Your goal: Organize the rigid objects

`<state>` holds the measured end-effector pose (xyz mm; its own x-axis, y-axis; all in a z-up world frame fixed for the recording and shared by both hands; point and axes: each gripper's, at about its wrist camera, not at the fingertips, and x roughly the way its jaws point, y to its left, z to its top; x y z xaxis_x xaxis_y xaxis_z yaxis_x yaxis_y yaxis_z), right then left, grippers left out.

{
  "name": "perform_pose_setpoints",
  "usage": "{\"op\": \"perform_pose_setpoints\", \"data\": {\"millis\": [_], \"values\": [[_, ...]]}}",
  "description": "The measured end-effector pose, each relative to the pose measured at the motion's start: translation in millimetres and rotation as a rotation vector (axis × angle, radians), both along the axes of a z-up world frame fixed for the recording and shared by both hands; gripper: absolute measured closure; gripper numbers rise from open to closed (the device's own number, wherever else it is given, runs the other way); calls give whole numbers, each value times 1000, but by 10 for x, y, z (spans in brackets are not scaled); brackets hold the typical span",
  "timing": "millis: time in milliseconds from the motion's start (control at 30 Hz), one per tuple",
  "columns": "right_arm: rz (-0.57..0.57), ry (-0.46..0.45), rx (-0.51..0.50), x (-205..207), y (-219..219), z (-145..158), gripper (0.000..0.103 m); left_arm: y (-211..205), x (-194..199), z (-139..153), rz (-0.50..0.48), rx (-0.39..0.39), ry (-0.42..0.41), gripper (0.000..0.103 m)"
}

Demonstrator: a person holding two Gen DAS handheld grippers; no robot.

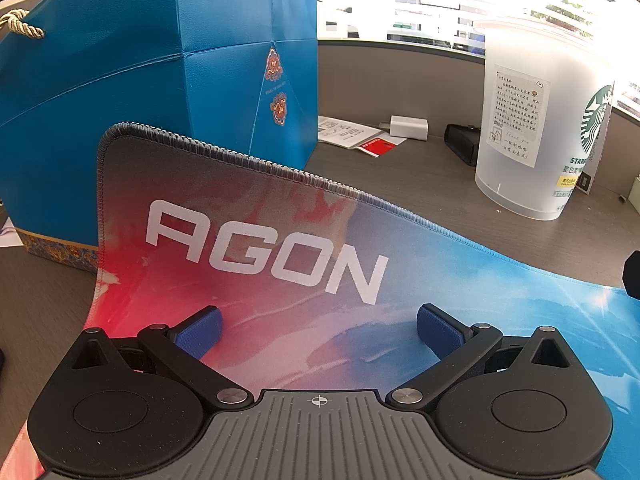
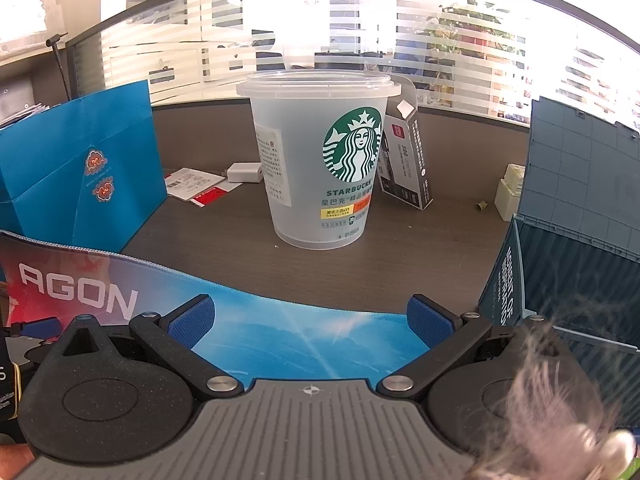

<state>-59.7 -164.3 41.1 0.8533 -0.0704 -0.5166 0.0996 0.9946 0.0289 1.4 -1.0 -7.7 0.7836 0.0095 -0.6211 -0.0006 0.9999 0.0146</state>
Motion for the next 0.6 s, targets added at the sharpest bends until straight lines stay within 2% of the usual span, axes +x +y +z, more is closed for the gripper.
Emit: {"op": "perform_pose_setpoints", "data": {"millis": [267, 400, 600], "values": [[31, -7, -2, -126, 9, 48, 0, -1, 1, -7, 0, 0, 0, 0], [150, -21, 33, -436, -112, 152, 0, -2, 2, -10, 0, 0, 0, 0], [285, -33, -30, -1085, -510, 241, 0, -2, 3, -15, 0, 0, 0, 0]]}}
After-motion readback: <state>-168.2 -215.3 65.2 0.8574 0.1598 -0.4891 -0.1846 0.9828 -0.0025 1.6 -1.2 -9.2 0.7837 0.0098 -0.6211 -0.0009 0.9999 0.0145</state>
